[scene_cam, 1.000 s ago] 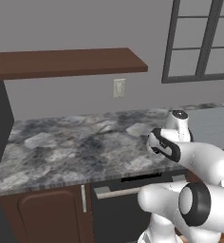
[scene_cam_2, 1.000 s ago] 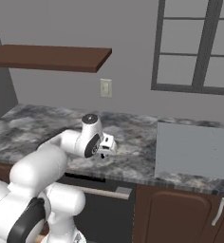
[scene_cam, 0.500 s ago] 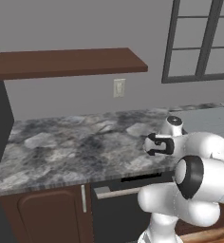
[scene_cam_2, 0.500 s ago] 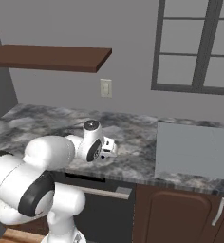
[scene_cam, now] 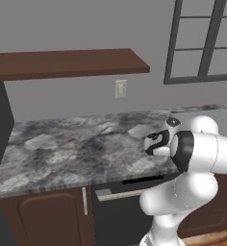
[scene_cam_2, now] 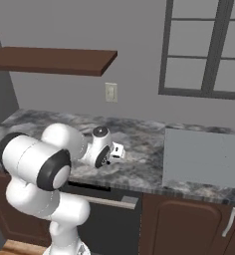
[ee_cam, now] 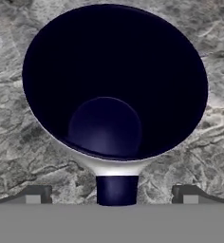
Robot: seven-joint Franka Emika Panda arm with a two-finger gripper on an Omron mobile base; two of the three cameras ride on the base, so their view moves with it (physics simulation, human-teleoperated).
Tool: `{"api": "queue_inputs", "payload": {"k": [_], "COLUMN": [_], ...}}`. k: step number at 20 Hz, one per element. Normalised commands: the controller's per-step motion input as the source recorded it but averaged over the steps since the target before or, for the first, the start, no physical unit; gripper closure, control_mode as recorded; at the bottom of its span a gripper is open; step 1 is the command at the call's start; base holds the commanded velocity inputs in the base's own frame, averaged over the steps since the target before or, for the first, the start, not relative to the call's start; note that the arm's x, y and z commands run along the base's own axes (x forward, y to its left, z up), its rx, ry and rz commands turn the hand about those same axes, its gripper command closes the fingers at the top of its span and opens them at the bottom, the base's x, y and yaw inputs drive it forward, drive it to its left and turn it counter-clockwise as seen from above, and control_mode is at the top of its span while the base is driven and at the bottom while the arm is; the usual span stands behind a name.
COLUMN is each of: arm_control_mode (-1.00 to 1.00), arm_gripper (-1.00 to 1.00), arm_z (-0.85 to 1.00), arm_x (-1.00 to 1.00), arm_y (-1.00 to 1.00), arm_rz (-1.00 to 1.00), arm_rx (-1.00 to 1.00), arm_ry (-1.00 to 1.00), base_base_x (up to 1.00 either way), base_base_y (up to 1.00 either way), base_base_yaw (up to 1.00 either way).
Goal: Move the mug from next to the sink to the open cabinet. Then, move the bowl with the tangerine to the fridge to clear the area for faucet cleaning.
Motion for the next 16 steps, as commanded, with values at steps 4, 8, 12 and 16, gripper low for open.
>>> {"api": "queue_inputs", "payload": {"k": [4,8,12,16], "arm_control_mode": [-1.00,-1.00,-1.00,-1.00], "arm_gripper": [1.00,1.00,1.00,1.00], "arm_z": [-0.04,0.00,0.00,0.26], "arm_x": [0.30,0.00,-0.03,-0.22], "arm_y": [-0.04,0.00,0.00,0.00], "arm_rz": [0.00,0.00,0.00,0.00], "arm_rx": [0.00,0.00,0.00,0.00], "arm_ry": [0.00,0.00,0.00,-0.05], "base_base_x": [0.00,0.00,0.00,0.00], "base_base_y": [0.00,0.00,0.00,0.00], "base_base_yaw": [0.00,0.00,0.00,0.00]}}
